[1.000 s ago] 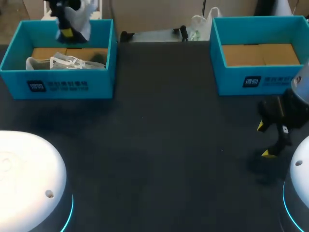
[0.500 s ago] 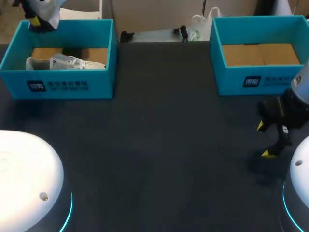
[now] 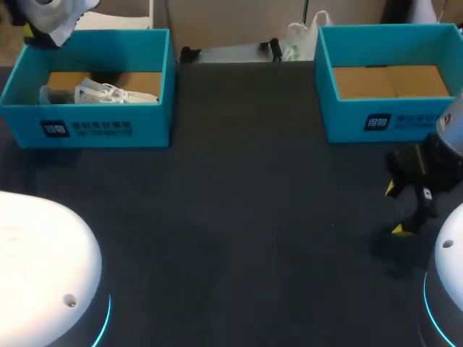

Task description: Take the shoe out of the shoebox, open the shoe tongue, remove and reinsert the insole, then place the shoe into the shoebox

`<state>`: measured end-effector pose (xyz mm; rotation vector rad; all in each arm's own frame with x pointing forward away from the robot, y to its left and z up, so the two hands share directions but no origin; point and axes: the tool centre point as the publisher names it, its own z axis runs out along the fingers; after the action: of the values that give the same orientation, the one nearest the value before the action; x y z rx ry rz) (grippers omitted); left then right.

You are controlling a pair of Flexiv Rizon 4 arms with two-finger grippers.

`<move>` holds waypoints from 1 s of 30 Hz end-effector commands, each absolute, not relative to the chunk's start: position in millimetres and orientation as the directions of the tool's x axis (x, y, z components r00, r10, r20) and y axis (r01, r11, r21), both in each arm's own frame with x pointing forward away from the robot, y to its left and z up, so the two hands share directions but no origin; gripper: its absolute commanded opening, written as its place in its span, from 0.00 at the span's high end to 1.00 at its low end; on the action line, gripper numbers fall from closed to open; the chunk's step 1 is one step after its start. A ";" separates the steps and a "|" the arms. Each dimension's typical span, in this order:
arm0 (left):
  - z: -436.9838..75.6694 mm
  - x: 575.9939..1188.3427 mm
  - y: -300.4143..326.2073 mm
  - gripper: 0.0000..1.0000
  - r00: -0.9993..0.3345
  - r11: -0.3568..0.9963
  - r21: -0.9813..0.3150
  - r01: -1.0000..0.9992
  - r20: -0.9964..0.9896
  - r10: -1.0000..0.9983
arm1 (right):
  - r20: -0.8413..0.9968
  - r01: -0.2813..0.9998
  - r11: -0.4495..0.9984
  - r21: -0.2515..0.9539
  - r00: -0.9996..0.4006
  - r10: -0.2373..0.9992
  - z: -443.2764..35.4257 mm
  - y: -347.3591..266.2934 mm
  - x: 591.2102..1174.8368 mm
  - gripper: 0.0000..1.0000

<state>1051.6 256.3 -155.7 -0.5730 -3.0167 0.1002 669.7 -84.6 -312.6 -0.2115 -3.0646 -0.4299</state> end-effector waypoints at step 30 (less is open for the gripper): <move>-156.5 1085.7 307.6 1.00 -0.267 0.275 -0.050 0.960 0.129 0.955 | 0.056 0.141 0.953 0.267 -0.990 0.131 -312.9 -83.8 668.7 0.00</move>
<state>1085.7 307.7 -159.9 -1.5909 -2.5685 -0.0191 669.7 -84.6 -312.6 -0.2114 -3.0647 -0.4298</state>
